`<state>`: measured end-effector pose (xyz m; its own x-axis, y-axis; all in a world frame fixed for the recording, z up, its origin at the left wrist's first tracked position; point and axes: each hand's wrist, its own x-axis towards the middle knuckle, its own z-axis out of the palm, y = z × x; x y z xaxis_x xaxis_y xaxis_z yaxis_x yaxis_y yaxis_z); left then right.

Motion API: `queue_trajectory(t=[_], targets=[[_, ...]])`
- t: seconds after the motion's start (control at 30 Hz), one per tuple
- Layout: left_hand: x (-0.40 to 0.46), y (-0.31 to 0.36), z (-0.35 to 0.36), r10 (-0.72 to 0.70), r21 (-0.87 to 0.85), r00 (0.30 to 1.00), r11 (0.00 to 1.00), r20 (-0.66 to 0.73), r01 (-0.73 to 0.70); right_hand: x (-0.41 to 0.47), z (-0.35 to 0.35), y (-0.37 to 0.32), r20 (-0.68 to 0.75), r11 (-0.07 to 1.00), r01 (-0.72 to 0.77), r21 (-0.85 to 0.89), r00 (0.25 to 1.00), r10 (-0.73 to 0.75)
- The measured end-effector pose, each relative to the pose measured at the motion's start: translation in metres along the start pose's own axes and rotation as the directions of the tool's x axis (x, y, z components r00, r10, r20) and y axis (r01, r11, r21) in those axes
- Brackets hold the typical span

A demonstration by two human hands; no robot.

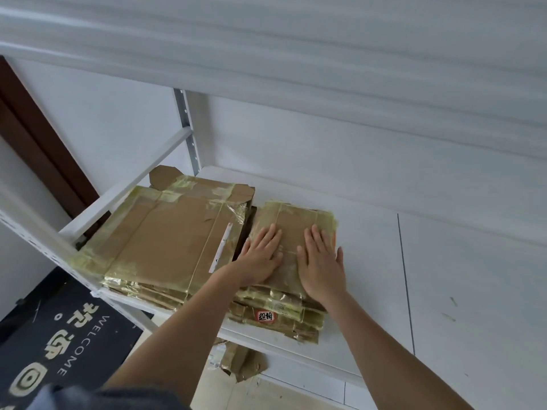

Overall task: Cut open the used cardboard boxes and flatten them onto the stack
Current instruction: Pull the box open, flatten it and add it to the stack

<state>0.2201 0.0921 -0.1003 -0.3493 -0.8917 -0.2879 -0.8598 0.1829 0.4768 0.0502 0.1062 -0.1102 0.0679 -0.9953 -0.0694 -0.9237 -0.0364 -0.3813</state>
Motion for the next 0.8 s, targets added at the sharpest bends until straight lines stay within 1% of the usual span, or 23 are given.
queue_trajectory(t=[0.1, 0.2, 0.27, 0.37, 0.43, 0.5, 0.57, 0.63, 0.67, 0.73, 0.8], targets=[[0.003, -0.008, 0.017, 0.033, 0.018, 0.998, 0.999, -0.046, -0.032, -0.006, 0.018, 0.011, -0.027, 0.998, 0.004, -0.059, 1.0, -0.006], [0.004, -0.015, 0.031, 0.047, 0.039, 0.997, 0.998, -0.057, -0.045, -0.007, 0.028, 0.016, -0.026, 0.994, -0.003, -0.107, 1.0, 0.001], [0.011, -0.017, 0.029, 0.014, 0.064, 0.998, 0.998, -0.061, -0.01, 0.002, 0.028, 0.013, -0.012, 0.994, -0.022, -0.111, 1.0, 0.021], [0.014, -0.005, 0.016, -0.043, 0.088, 0.998, 0.995, -0.035, 0.046, 0.008, 0.015, 0.007, 0.071, 0.994, -0.031, -0.103, 0.997, 0.038], [0.008, 0.006, 0.012, -0.06, 0.121, 0.997, 0.99, -0.054, 0.066, 0.003, 0.004, 0.006, 0.078, 0.994, -0.025, -0.109, 0.996, 0.034], [-0.001, 0.016, 0.004, -0.083, 0.166, 0.991, 0.981, -0.103, 0.099, -0.002, -0.007, 0.001, 0.012, 0.985, -0.004, -0.175, 1.0, 0.006], [-0.011, 0.021, -0.005, -0.08, 0.185, 0.985, 0.977, -0.154, 0.109, -0.007, -0.016, -0.008, -0.111, 0.964, 0.014, -0.267, 0.993, -0.046], [-0.021, 0.021, -0.016, -0.042, 0.167, 0.98, 0.983, -0.196, 0.075, -0.012, -0.025, -0.017, -0.224, 0.965, 0.018, -0.262, 0.971, -0.079], [-0.026, 0.019, -0.022, -0.016, 0.141, 0.979, 0.989, -0.202, 0.046, -0.014, -0.03, -0.02, -0.252, 0.971, 0.02, -0.237, 0.964, -0.081], [-0.035, 0.009, -0.035, 0.017, 0.063, 0.98, 0.998, -0.2, -0.005, -0.016, -0.037, -0.024, -0.246, 0.983, 0.001, -0.183, 0.968, -0.047], [-0.041, -0.005, -0.047, 0.026, 0.005, 0.979, 1.0, -0.204, -0.025, -0.015, -0.045, -0.029, -0.233, 0.988, -0.04, -0.151, 0.973, 0.004]])
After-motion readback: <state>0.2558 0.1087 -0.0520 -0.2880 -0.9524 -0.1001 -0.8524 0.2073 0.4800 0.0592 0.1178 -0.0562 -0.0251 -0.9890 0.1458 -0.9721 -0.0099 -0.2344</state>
